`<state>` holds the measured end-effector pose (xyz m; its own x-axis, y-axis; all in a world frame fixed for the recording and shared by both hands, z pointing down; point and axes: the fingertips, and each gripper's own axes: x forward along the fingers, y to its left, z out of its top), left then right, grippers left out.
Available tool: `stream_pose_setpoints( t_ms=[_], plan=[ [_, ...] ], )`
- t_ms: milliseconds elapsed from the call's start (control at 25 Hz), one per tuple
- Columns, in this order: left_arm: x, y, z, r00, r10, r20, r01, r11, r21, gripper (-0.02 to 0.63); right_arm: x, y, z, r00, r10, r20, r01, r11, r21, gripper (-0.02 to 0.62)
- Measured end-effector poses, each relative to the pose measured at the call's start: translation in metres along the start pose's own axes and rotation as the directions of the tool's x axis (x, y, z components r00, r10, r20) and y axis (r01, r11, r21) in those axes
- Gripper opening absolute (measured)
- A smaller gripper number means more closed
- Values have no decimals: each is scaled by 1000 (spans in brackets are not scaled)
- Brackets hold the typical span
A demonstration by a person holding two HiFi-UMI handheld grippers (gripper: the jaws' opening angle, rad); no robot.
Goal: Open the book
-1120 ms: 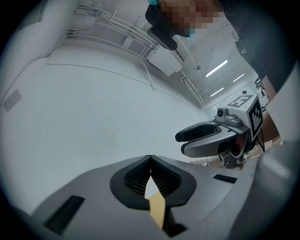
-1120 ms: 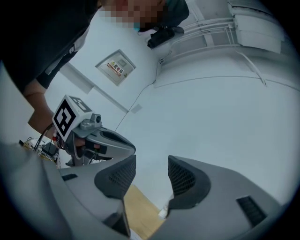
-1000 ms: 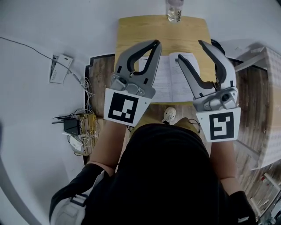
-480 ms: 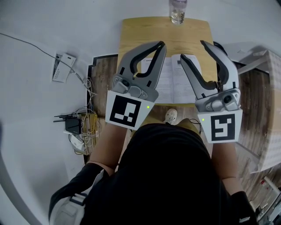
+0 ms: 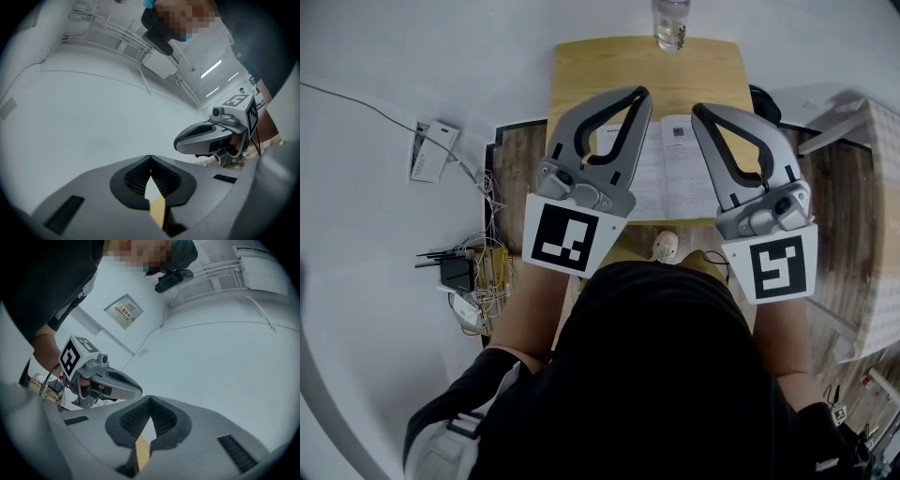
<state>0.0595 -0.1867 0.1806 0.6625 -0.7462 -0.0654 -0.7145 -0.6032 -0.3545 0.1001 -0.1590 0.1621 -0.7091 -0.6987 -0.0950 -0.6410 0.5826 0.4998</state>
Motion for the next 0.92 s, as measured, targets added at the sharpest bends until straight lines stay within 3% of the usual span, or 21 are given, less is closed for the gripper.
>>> stream_pose_setpoints(
  t_ms=[920],
  plan=[
    [0,-5,5,999,-35,23,34,999,30,5,0,-2,-4,998,-43,-35,41,999,-33,28]
  ],
)
